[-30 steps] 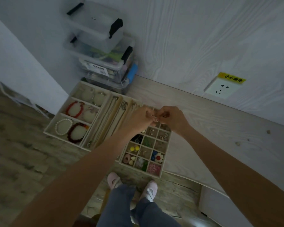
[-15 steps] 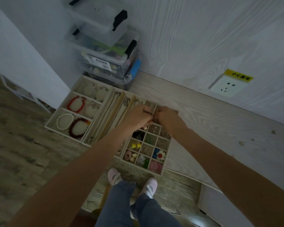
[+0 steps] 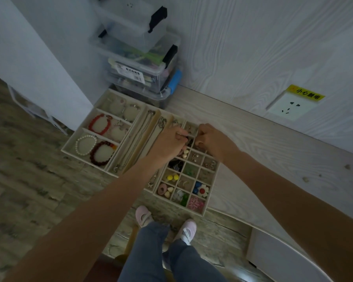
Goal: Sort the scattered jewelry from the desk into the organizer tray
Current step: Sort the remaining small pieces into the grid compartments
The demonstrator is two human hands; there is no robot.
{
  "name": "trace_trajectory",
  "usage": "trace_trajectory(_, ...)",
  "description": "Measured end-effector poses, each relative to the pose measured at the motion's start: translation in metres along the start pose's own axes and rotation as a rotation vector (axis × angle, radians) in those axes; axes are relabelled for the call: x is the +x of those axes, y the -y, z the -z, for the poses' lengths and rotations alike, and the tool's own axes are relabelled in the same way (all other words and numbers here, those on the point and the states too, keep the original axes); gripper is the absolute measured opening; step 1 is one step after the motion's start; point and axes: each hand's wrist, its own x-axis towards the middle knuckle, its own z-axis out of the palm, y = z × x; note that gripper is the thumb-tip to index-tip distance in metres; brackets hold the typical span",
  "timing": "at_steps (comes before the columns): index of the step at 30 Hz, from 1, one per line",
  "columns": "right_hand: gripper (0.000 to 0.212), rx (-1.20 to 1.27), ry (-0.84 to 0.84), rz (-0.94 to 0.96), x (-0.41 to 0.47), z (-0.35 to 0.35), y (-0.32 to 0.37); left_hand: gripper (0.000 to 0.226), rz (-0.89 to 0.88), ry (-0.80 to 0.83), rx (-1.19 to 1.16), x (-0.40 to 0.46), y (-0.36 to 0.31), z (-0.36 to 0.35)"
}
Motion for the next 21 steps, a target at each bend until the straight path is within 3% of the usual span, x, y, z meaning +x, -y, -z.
trace_trajectory(2,0.016,0.02,-0.06,0.063,0.0,-0.003,-0.003,0.021,-0.008,0.0,0.0,0.0,0.0,-0.001)
trace_trajectory(5,0.017,-0.014,-0.157,-0.022,-0.004,0.001,-0.003,0.026,-0.023,-0.001,0.02,0.0,0.001,0.0)
trace_trajectory(8,0.009,0.089,-0.233,-0.128,-0.011,-0.002,-0.001,0.03,-0.109,-0.015,0.237,0.002,0.005,0.001)
trace_trajectory(15,0.016,-0.022,-0.147,-0.228,-0.016,-0.012,0.005,0.043,-0.261,0.04,0.93,0.01,0.013,-0.002)
trace_trajectory(21,0.017,-0.052,-0.161,-0.255,-0.01,-0.02,0.01,0.044,-0.268,0.033,1.018,0.009,0.014,-0.005)
